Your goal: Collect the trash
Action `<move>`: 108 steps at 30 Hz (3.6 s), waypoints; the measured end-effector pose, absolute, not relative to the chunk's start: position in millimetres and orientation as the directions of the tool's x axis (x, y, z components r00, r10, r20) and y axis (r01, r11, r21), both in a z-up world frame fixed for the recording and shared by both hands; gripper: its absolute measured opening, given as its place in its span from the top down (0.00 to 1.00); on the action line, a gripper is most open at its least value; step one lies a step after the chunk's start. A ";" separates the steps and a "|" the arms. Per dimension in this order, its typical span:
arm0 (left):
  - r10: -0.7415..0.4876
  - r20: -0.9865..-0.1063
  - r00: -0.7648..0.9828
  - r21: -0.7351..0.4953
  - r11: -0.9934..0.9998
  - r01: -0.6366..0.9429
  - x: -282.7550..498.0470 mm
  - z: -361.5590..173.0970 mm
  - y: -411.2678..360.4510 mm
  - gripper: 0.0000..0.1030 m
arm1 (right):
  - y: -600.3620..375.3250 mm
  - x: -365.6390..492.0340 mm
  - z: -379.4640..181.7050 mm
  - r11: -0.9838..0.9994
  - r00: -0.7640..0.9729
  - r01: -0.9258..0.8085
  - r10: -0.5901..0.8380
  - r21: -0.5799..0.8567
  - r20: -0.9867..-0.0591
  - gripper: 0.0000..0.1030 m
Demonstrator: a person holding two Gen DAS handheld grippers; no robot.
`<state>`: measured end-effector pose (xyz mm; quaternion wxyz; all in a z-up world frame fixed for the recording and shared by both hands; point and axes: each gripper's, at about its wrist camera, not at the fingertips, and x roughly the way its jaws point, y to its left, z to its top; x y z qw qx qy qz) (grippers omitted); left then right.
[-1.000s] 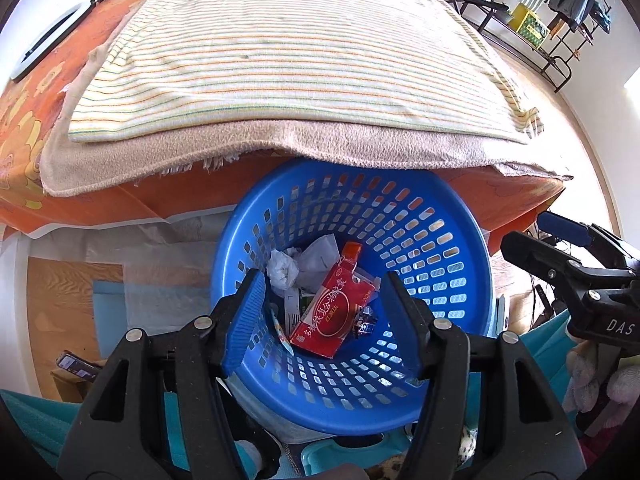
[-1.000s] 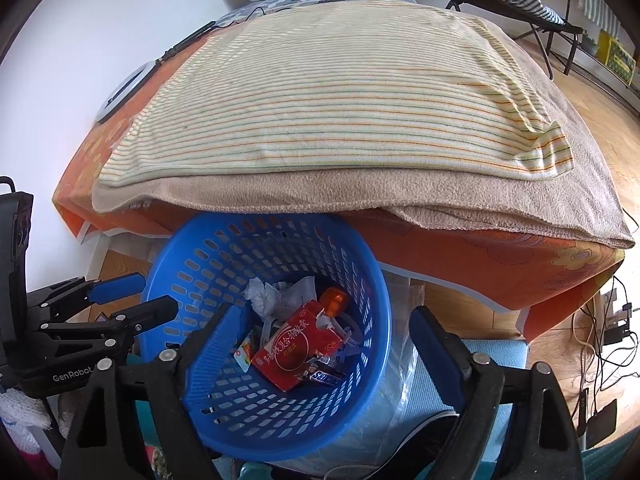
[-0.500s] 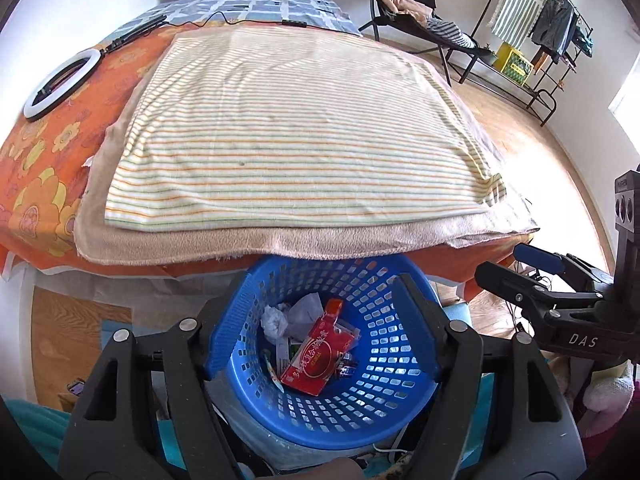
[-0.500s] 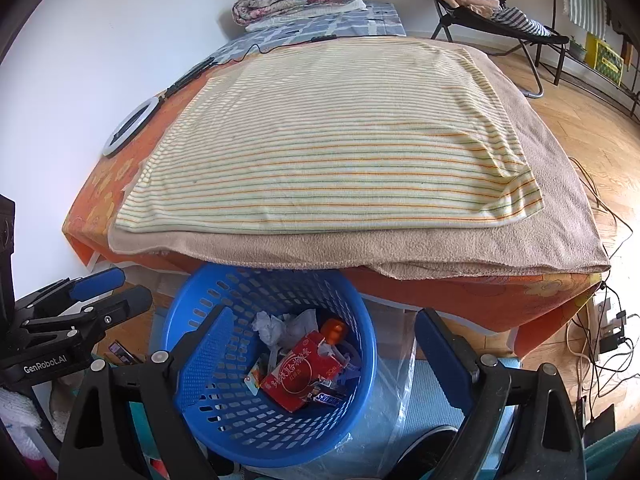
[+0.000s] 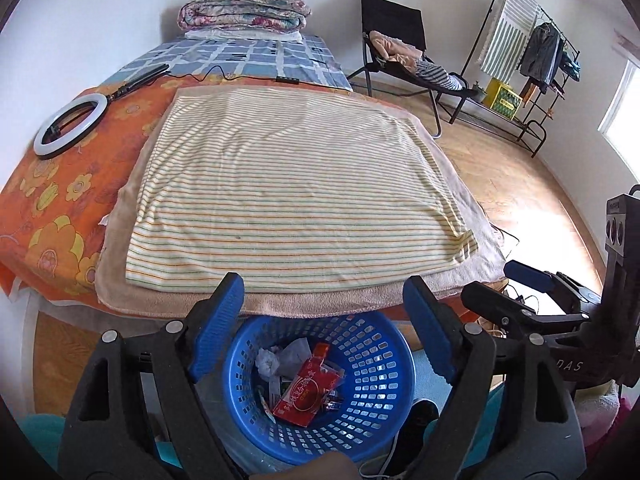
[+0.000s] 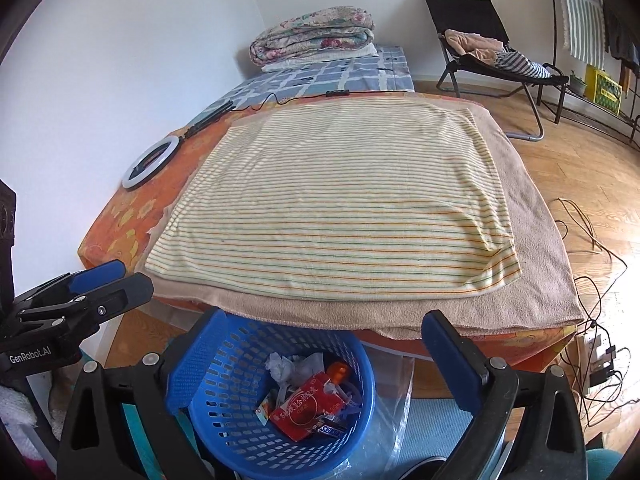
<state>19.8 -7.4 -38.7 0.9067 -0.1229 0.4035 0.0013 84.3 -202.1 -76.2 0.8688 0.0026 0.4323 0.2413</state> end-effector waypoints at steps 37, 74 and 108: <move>-0.063 -0.711 0.700 -0.191 0.976 -0.106 20.6 -20.1 -12.5 0.11 | -210.4 95.2 -53.2 0.872 0.527 -0.390 0.475 0.296 -0.704 0.00; -0.067 -0.716 0.695 -0.196 0.975 -0.109 21.2 -20.4 -11.2 0.11 | -210.2 94.4 -55.1 0.868 0.515 -0.378 0.487 0.323 -0.706 0.00; 0.006 -0.735 0.679 -0.173 0.965 -0.196 23.1 -27.2 -5.2 0.01 | -208.1 96.1 -63.0 0.865 0.491 -0.367 0.493 0.343 -0.718 0.00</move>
